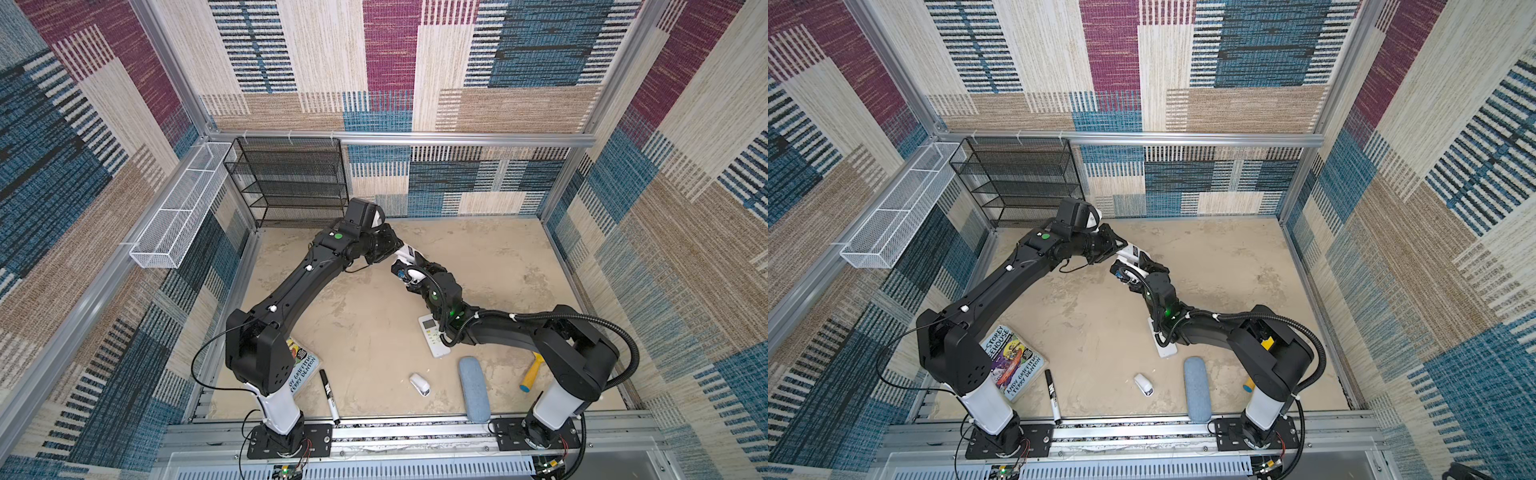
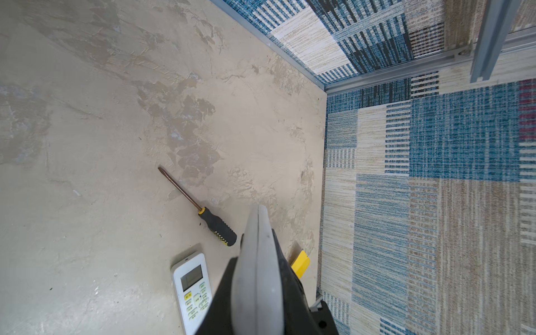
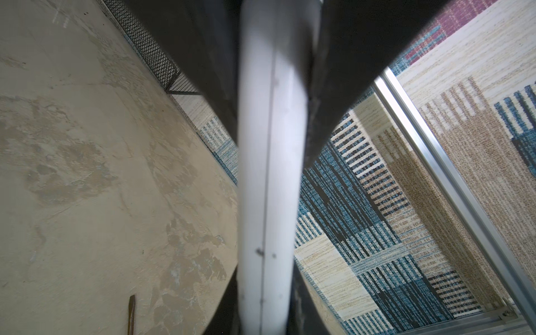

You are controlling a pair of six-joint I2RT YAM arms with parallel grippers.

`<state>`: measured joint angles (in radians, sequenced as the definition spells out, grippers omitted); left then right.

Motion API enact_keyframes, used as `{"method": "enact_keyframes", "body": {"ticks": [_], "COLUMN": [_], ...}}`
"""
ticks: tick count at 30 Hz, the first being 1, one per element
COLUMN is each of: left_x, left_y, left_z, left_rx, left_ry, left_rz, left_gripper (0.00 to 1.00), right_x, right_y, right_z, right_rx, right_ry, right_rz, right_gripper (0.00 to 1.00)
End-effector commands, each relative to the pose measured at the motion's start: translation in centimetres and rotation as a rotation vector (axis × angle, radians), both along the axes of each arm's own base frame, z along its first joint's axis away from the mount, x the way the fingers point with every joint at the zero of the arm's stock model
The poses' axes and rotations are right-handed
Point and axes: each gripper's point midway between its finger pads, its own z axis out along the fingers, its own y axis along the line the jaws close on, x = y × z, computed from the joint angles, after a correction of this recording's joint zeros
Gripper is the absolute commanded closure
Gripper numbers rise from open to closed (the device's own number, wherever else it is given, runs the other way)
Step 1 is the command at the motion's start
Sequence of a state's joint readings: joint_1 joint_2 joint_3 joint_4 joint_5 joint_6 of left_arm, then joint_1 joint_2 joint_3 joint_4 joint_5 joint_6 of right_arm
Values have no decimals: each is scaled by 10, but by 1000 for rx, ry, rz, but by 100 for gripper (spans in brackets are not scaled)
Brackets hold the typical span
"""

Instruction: Unload the batteries from the remote control

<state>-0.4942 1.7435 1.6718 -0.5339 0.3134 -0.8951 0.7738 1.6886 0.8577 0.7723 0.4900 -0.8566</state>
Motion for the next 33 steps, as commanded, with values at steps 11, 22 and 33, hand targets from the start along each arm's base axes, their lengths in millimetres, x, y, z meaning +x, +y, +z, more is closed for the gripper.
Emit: {"method": "enact_keyframes", "body": {"ticks": [11,22,33], "left_x": [3,6,-18], "left_y": [4,28,53], "left_z": [6,19,4], "left_rx": [14,-32,-42], "left_ry": [-105,-199,-254], "left_rz": [-49,-26,-80], "left_gripper": [100,100,100], "right_x": [-5,-29,-38], "right_y": [6,6,-17], "right_z": [28,24,37], "right_rx": [96,223,671], "right_ry": [-52,99,526], "right_rz": [48,144,173], "right_gripper": [52,17,0]}}
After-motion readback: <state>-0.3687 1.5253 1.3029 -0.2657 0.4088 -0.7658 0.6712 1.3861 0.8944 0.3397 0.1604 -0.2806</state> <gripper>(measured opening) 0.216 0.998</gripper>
